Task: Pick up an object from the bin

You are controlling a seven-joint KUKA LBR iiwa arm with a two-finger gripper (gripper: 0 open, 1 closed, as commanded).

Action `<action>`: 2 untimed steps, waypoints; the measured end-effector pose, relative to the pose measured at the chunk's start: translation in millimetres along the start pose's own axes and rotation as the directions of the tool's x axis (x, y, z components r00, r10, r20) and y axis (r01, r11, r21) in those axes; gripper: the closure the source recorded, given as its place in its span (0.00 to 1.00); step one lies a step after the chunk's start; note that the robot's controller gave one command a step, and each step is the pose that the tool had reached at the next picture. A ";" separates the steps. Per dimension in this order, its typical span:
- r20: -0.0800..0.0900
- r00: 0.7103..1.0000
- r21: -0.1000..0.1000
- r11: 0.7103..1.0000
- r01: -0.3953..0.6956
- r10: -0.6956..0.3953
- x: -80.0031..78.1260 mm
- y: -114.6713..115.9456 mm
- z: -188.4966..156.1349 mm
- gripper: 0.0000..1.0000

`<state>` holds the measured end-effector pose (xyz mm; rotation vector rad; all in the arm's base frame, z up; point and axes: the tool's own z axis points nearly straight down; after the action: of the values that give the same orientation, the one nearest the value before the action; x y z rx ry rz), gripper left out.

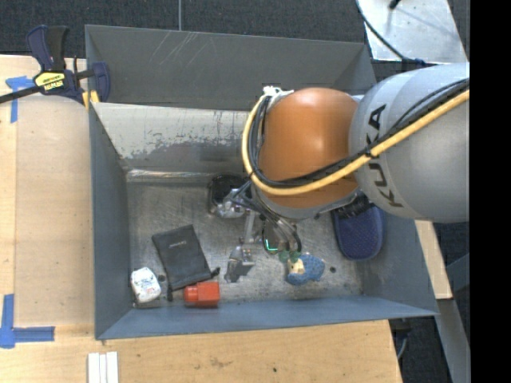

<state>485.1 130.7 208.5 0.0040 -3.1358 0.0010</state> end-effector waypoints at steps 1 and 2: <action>0.009 0.993 -0.002 0.994 -0.114 0.114 -2.3 12.5 115.0 0.00; 0.012 0.965 -0.008 0.966 -0.260 0.260 -1.7 48.5 130.2 0.00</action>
Offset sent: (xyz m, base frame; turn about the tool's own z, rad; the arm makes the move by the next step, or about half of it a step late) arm -0.0015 0.0147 -0.1379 0.1201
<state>485.9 179.2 78.2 -0.4094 -3.1225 -0.0082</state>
